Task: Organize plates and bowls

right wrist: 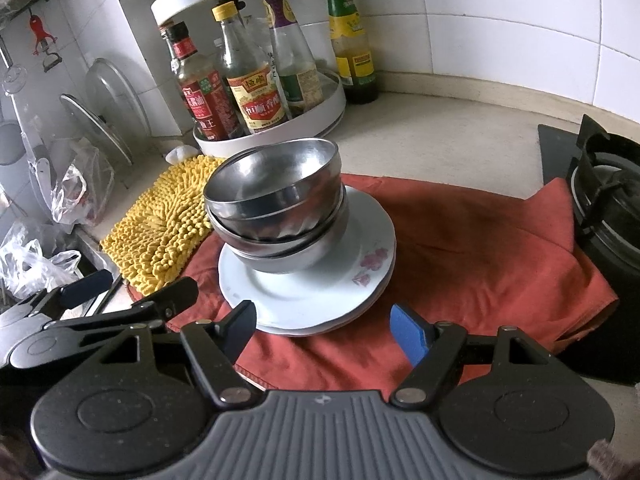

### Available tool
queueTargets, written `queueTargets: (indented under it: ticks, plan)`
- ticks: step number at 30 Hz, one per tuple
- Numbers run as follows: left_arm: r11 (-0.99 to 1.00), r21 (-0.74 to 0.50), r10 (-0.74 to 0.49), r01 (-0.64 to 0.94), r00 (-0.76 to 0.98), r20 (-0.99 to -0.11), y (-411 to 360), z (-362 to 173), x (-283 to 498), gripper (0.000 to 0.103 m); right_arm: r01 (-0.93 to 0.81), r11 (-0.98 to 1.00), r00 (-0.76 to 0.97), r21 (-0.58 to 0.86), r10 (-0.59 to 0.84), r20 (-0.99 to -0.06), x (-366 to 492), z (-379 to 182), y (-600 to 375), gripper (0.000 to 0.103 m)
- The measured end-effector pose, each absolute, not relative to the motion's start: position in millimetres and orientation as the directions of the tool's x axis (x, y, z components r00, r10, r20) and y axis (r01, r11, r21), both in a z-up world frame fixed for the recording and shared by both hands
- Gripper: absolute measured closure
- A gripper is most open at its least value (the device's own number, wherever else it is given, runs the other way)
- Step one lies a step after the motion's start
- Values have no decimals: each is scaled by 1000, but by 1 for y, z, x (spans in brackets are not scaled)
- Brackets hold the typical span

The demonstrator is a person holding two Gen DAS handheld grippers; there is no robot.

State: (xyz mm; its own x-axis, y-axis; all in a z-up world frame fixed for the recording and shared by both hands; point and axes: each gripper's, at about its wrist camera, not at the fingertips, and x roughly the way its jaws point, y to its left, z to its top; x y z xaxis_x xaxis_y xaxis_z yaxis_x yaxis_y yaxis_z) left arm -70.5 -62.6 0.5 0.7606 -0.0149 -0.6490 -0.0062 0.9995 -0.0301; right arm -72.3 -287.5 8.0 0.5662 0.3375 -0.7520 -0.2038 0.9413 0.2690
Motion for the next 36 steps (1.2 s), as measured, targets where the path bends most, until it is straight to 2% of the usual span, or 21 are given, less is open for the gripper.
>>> queueTargets:
  ticks: [8,10,15,20,24,26,30,36]
  plan:
    - [1000,-21,-5,-11,770,-639,-63,-1,-71,5,-208,941,559,267,338,-757,-71,7,-285,33]
    - [999,-33,-21,-1,758,-652,-62,-2,-69,8,-207,941,559,266,337,-757,-70,6,-283,33]
    - [997,-81,-71,19,705,-706,-56,-9,-59,5,-210,941,554,267,339,-760,-69,5,-281,33]
    - [1000,-30,-22,4,753,-658,-59,-4,-67,4,-208,939,551,272,343,-761,-67,4,-280,32]
    - [992,-127,-91,6,730,-677,-48,2,-61,0,-207,933,558,293,359,-748,-67,6,-281,31]
    - [988,-157,-104,5,772,-627,-44,9,-66,0,-215,924,572,315,381,-726,-69,11,-283,31]
    - [990,-138,-60,-13,857,-512,-45,19,-80,0,-272,903,606,333,430,-669,-77,25,-282,28]
    - [996,-88,-18,-34,844,-536,-49,17,-72,0,-268,909,625,318,416,-660,-76,31,-280,26]
